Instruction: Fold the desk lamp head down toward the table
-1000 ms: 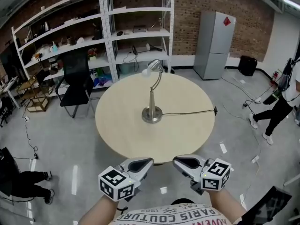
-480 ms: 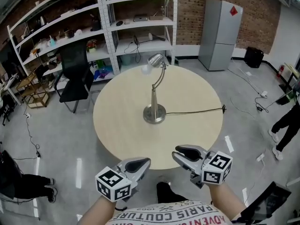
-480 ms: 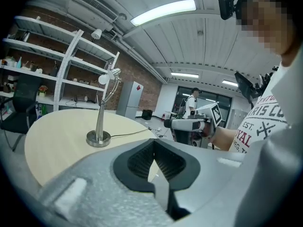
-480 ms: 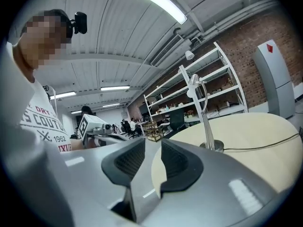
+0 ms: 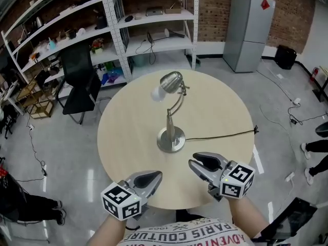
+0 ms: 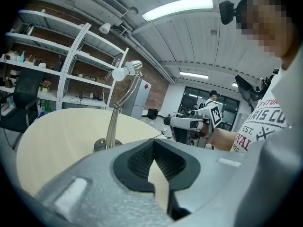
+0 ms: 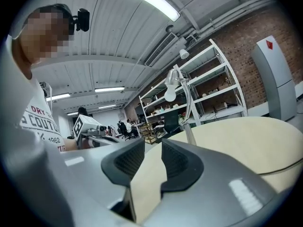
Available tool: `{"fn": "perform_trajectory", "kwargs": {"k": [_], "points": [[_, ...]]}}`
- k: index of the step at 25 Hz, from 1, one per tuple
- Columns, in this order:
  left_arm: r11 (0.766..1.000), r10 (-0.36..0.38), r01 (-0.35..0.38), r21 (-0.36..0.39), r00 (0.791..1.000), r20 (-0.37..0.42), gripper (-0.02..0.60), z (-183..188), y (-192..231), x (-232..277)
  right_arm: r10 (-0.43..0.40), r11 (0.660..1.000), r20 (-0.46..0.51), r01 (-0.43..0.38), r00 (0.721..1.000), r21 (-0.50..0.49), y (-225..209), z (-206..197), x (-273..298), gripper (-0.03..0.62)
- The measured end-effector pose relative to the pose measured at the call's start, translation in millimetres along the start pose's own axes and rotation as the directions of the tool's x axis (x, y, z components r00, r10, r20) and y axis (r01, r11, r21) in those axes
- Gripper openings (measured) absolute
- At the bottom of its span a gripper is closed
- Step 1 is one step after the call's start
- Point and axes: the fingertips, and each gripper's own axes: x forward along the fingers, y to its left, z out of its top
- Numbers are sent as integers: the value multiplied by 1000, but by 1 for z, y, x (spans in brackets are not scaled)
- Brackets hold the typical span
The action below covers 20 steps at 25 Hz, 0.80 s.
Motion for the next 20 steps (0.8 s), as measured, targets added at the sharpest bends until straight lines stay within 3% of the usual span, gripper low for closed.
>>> {"fn": "perform_trajectory", "kwargs": {"k": [7,11,15,20], "points": [[1000,19,-19,2,1000,-21,2,34,48,39,-3,1000,26,3,1000,-3,-66,34,40,104],[999,41,-42,24,999,3,2,56,61,39,-4,999,34,5,999,-43,-74,49,52,104],[1000,13,-14,28,1000,27,2,68,69,35,-29,999,38,30,999,-24,-78,48,58,104],[999,-4,4,54,1000,-12,2,72,89,33,-97,995,98,98,990,-8,-91,70,67,104]]}}
